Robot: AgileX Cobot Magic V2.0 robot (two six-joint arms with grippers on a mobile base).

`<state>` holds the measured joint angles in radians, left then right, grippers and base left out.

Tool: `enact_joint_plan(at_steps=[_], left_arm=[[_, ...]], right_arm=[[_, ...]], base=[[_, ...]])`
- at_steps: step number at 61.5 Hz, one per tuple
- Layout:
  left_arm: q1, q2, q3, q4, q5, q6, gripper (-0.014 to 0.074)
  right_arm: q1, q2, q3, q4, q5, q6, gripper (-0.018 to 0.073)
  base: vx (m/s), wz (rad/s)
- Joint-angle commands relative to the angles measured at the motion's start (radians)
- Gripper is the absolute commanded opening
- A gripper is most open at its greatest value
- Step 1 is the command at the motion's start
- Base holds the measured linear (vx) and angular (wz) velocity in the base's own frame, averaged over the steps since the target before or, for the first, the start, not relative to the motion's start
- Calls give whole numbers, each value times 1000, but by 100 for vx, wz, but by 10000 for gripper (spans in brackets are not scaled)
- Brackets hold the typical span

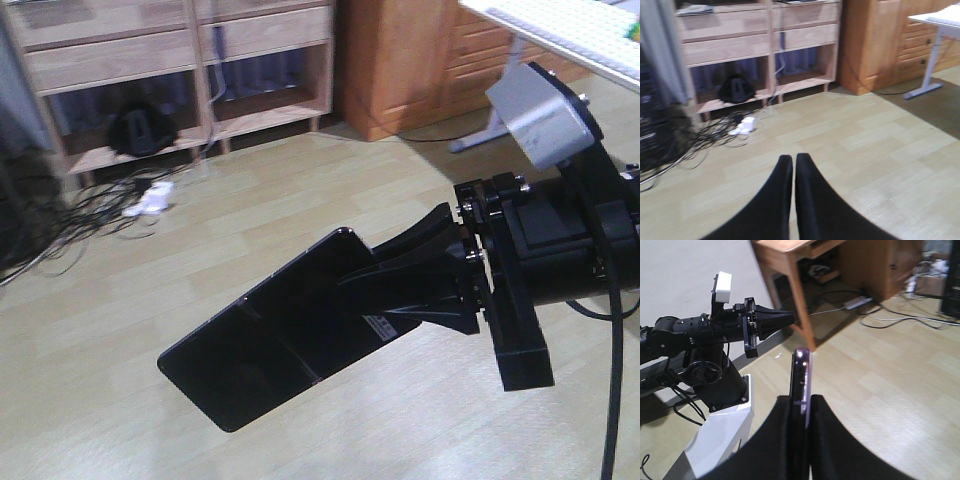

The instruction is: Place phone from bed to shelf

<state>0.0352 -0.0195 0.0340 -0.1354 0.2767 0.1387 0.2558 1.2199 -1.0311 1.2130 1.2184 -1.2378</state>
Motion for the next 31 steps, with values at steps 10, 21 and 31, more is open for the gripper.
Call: enact_joint_plan(at_steps=[10, 21, 31], left_arm=[[2, -7, 2, -10, -73, -4, 1], [2, -7, 2, -10, -73, -4, 1], [2, -7, 2, -10, -73, -4, 1]], right_arm=[[-2, -25, -27, 87, 72, -8, -1], [-2, -25, -27, 87, 72, -8, -1], [-2, -25, -27, 87, 72, -7, -1]], base=[[28, -40], [27, -38], [28, -32]])
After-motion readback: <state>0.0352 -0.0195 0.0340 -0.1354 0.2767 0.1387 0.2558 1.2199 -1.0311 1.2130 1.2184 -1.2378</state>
